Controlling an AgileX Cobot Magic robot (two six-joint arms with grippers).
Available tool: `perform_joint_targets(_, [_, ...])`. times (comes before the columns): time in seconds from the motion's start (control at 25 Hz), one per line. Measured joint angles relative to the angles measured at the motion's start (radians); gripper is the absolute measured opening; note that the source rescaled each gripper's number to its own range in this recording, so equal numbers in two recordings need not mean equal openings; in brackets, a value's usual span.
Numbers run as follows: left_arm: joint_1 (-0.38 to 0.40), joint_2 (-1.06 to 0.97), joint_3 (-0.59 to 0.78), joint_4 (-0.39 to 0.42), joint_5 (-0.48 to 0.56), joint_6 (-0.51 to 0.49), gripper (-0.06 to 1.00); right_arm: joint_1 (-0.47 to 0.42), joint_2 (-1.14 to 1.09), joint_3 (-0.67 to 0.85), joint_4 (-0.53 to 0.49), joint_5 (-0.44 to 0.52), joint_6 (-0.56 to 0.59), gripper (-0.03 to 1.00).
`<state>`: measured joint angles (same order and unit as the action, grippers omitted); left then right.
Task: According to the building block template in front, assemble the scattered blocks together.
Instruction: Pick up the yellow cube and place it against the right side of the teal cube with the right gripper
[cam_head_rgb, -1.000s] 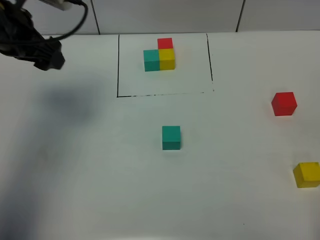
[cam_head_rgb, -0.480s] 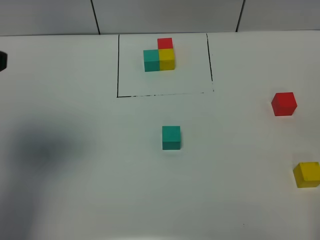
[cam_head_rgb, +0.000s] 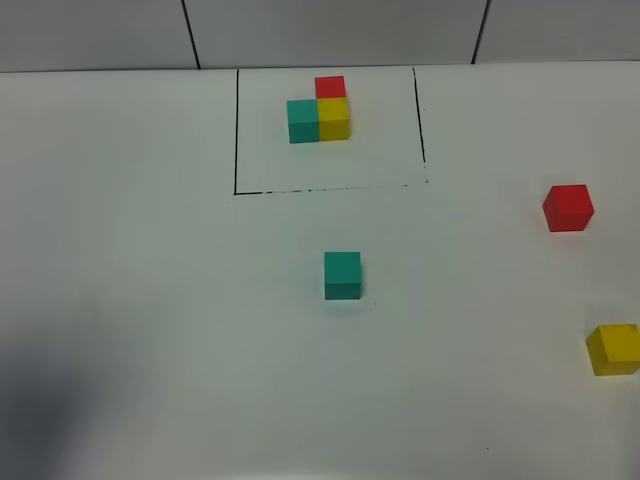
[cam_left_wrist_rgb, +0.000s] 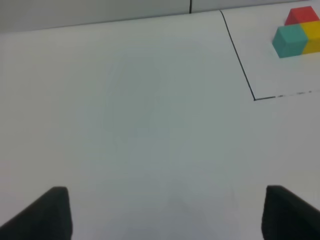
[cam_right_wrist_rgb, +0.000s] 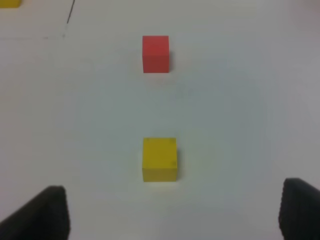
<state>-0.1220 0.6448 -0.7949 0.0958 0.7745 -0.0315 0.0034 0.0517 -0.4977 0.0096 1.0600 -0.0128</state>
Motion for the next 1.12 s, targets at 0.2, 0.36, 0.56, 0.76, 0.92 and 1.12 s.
perform_joint_targets(0.2, [0.0,-0.132,0.061,-0.001,0.039,-0.015,0.82,0.0,0.0,0.0,0.0,0.0,0.0,0.73])
perform_joint_targets(0.36, [0.0,-0.223,0.092,-0.001,0.103,-0.027,0.82,0.0,0.0,0.0,0.0,0.0,0.0,0.73])
perform_joint_targets(0.56, [0.0,-0.348,0.149,-0.003,0.15,-0.028,0.81,0.0,0.0,0.0,0.0,0.0,0.0,0.73])
perform_joint_targets(0.76, [0.0,-0.481,0.206,-0.029,0.179,-0.027,0.81,0.0,0.0,0.0,0.0,0.0,0.0,0.73])
perform_joint_targets(0.92, [0.0,-0.563,0.222,-0.032,0.204,-0.027,0.81,0.0,0.0,0.0,0.0,0.0,0.0,0.73])
perform_joint_targets(1.12, [0.0,-0.61,0.223,-0.057,0.236,-0.027,0.81,0.0,0.0,0.0,0.0,0.0,0.0,0.73])
